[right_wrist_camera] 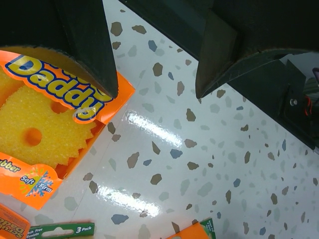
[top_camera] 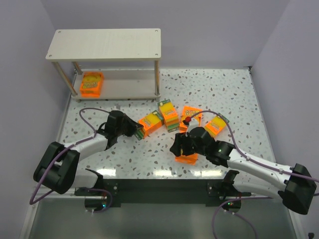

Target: Place and organize the cleaning sponges onto the shelf

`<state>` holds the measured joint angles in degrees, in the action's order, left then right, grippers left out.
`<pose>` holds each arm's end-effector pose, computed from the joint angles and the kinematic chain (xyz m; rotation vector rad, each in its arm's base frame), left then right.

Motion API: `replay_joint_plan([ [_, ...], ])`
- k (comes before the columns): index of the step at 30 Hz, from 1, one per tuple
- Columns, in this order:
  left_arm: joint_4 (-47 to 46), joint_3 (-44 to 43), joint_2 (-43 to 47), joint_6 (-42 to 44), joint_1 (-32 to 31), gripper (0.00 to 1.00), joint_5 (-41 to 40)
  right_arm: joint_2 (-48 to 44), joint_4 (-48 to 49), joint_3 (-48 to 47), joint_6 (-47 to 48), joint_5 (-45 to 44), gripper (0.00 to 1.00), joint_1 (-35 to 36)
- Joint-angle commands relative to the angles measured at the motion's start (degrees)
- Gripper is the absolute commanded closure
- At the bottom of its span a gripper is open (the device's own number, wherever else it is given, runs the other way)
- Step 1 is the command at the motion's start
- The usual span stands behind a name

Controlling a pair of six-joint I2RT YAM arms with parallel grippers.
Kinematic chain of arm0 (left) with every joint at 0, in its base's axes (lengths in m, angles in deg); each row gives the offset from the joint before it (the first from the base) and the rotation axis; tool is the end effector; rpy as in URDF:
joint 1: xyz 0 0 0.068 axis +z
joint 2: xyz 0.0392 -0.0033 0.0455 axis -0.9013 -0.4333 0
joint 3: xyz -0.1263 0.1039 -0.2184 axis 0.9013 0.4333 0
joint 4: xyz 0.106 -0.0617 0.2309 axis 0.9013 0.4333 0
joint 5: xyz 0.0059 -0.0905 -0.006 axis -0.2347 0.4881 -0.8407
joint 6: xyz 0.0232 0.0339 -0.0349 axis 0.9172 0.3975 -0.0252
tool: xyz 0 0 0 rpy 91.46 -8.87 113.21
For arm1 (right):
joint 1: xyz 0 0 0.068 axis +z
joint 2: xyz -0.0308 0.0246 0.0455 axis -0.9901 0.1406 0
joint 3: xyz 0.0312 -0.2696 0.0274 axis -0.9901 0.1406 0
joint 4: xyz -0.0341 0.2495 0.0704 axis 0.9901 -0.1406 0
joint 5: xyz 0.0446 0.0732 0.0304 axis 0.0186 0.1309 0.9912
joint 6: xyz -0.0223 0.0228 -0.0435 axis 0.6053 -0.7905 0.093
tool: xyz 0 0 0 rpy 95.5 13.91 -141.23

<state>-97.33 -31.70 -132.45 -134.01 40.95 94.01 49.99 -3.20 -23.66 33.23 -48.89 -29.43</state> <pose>0.2325 -0.1050 0.1630 -0.8396 2.2376 -0.9638 0.1282 0.1636 0.2217 -0.2705 2.3198 0.7678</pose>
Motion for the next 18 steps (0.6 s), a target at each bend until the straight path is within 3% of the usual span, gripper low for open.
replay_joint_plan([
  [1,2.7,1.3,1.6,2.7,-0.2,1.00,-1.1,-1.0,-0.1,0.6,-0.8,-1.5,0.33,-0.1],
  [12,22.9,-4.1,25.9,4.6,1.7,1.00,-9.8,-2.3,-0.7,0.4,-0.7,-1.7,0.34,-0.1],
  [18,30.4,-10.5,32.4,7.8,10.3,1.00,-2.5,-3.0,-1.3,0.4,-0.3,-1.8,0.34,-0.1],
])
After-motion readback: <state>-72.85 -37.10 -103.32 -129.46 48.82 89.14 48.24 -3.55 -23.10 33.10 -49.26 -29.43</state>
